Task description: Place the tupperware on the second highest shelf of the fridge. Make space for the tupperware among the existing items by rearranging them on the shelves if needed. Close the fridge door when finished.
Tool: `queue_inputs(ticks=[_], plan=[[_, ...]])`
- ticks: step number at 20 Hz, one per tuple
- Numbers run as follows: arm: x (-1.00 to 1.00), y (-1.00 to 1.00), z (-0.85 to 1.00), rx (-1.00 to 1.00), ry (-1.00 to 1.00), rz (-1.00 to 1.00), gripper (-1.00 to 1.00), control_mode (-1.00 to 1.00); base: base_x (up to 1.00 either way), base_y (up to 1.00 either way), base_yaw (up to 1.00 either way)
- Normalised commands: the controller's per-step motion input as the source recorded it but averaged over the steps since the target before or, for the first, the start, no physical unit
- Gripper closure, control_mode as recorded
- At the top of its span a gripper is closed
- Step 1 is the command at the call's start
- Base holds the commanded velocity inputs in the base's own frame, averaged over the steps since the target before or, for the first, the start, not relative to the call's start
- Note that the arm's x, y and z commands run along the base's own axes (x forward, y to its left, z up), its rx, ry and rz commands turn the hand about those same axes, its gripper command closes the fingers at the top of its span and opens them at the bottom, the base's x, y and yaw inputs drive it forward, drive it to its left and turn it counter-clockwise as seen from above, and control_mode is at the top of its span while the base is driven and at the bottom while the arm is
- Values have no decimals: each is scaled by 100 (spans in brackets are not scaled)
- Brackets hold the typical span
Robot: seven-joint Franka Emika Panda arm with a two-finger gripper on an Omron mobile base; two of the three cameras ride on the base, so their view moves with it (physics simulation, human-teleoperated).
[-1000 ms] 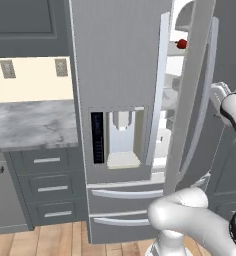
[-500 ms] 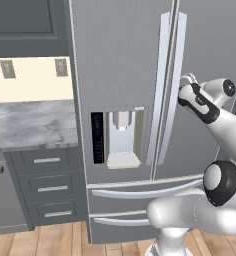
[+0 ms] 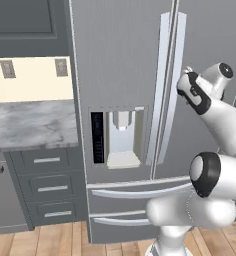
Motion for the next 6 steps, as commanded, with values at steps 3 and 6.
queue_inputs(ticks=[3,6], plan=[[23,15,-23,-1,-2,-12,-100,-100,0,0,0],[0,7,-43,0,-22,-6,-100,-100,0,0,0]])
